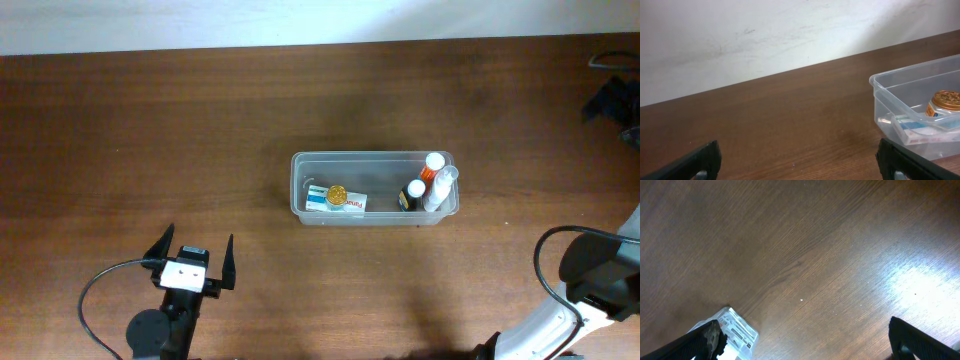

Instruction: Pack container

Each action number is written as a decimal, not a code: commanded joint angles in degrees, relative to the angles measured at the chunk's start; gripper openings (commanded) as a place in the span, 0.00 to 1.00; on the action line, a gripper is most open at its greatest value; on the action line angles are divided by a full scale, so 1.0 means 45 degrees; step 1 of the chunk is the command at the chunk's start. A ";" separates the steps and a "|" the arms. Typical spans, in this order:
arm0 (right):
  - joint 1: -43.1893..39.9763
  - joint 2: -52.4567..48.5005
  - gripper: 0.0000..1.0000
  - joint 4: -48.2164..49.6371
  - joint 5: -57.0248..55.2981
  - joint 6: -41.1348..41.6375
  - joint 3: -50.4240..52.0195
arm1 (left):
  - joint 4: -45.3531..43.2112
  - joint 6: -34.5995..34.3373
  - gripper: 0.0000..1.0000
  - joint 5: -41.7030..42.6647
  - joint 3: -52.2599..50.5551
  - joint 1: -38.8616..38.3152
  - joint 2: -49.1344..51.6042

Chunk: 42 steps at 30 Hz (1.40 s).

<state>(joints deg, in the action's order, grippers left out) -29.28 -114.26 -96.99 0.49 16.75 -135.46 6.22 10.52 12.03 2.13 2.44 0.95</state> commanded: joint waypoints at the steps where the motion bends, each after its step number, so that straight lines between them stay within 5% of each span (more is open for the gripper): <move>1: 0.0000 0.0141 0.99 -0.0058 0.0034 0.0146 0.0058 | -0.0039 0.0165 1.00 0.0146 -0.0087 0.0087 -0.0146; 13: 0.0044 0.0345 0.98 0.0767 -0.0165 0.0151 0.0058 | -0.0039 0.0165 1.00 0.0151 -0.0087 0.0087 -0.0146; 23: 0.1831 0.2783 0.98 0.4158 -0.0044 0.0126 0.0549 | -0.0039 0.0165 1.00 0.0151 -0.0087 0.0087 -0.0146; 42: 0.5673 1.5280 0.99 1.5412 -0.1418 -0.0209 1.6806 | -0.0039 0.0165 1.00 0.0146 -0.0087 0.0087 -0.0146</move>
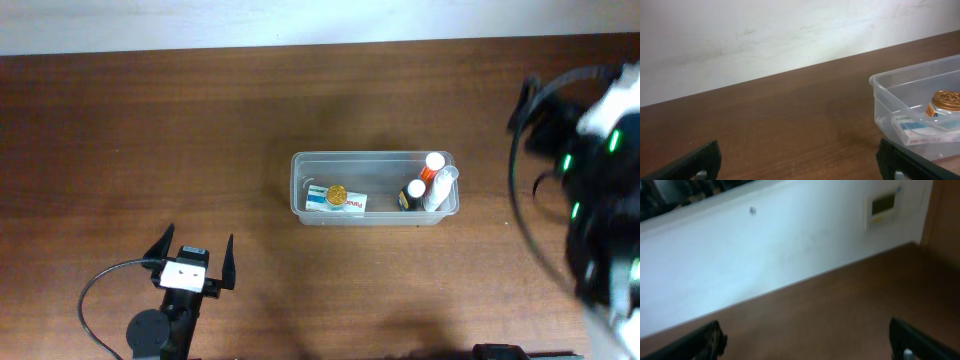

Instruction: Pack container

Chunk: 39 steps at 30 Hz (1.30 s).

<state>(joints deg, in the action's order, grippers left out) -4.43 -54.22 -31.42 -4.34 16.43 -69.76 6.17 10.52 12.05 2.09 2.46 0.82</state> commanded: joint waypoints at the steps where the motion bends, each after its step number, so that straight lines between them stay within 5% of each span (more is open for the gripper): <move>1: 0.0151 0.2608 0.98 0.1239 -0.0340 -0.0204 0.2997 | -0.0029 0.0165 1.00 0.0141 -0.0078 0.0083 -0.0117; 15: 0.1010 1.0360 0.98 0.5149 -0.0257 -0.0253 1.1254 | -0.0029 0.0165 1.00 0.0146 -0.0078 0.0083 -0.0117; 39: 0.1258 1.2007 0.98 0.6708 0.0194 -0.0262 1.5232 | -0.0029 0.0165 1.00 0.0146 -0.0078 0.0083 -0.0117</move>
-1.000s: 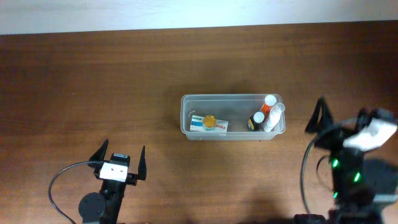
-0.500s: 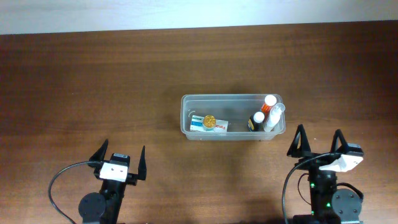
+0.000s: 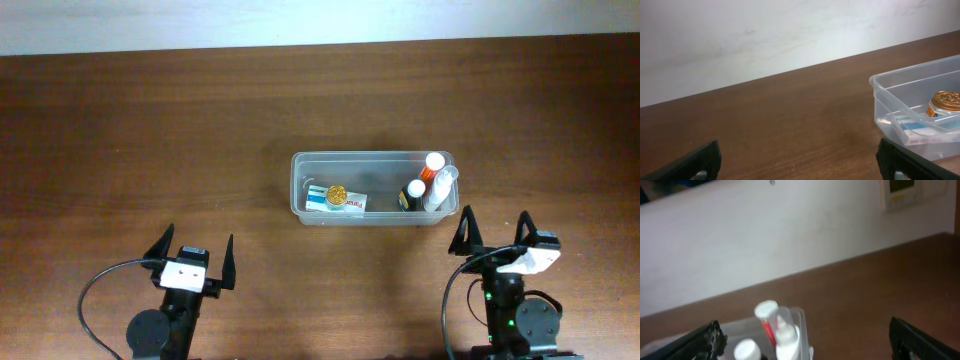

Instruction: Pack container

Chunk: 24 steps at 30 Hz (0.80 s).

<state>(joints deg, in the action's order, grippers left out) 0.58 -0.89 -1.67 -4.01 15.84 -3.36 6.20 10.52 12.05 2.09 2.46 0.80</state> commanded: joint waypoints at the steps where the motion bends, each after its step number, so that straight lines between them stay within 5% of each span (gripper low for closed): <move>1: 0.0146 0.0155 0.98 0.0107 0.0121 -0.0131 0.0607 | -0.0034 0.0165 1.00 0.0141 -0.0078 0.0083 -0.0112; 24: 0.0141 0.0151 0.98 -0.0612 0.0165 -0.0461 0.0675 | -0.0034 0.0165 1.00 0.0141 -0.0078 0.0083 -0.0112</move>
<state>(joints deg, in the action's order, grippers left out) 0.58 -0.89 -3.99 -3.57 14.39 -0.69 6.20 10.52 12.05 2.09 2.46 0.78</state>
